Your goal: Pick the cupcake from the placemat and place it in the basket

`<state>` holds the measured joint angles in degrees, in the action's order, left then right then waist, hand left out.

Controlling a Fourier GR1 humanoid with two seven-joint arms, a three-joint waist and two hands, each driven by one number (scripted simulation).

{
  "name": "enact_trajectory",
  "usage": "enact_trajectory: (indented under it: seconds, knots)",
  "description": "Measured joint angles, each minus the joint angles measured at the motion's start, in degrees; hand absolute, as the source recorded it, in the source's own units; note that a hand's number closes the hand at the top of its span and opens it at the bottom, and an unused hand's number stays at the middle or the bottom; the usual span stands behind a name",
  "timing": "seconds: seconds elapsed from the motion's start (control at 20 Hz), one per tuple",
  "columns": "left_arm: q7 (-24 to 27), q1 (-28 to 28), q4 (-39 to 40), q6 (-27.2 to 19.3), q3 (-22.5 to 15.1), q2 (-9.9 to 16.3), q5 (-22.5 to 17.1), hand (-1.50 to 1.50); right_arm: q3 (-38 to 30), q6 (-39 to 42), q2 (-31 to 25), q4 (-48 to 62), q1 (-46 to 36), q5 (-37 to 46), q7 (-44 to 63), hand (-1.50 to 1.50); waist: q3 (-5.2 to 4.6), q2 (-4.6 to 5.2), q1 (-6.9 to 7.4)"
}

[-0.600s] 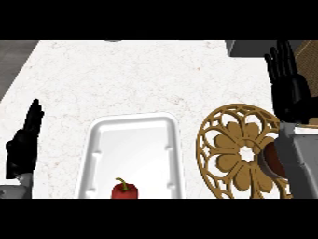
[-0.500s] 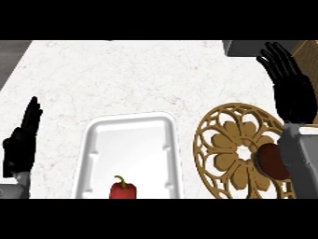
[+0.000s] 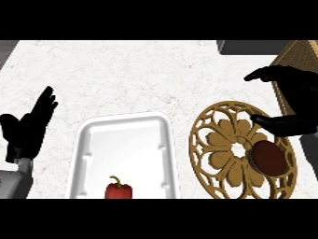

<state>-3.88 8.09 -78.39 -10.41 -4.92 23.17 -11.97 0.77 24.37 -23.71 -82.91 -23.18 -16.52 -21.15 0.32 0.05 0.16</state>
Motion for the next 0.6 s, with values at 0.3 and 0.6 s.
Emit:
enact_trajectory:
  seconds: [0.3, 0.6]
  knots:
    - [-4.73, 2.44, 0.33, 3.49, 2.24, 1.09, -2.57, 0.0, 3.83, -4.14, 1.9, -16.18, 8.87, 4.85, 4.01, -1.5, -0.26, -0.23, -0.74]
    - [-5.87, 2.84, 0.28, 4.33, 3.07, 1.64, -2.78, 0.0, 1.56, -2.28, -7.51, -24.52, 5.49, 1.62, 23.91, -1.5, -0.46, -0.45, -0.86]
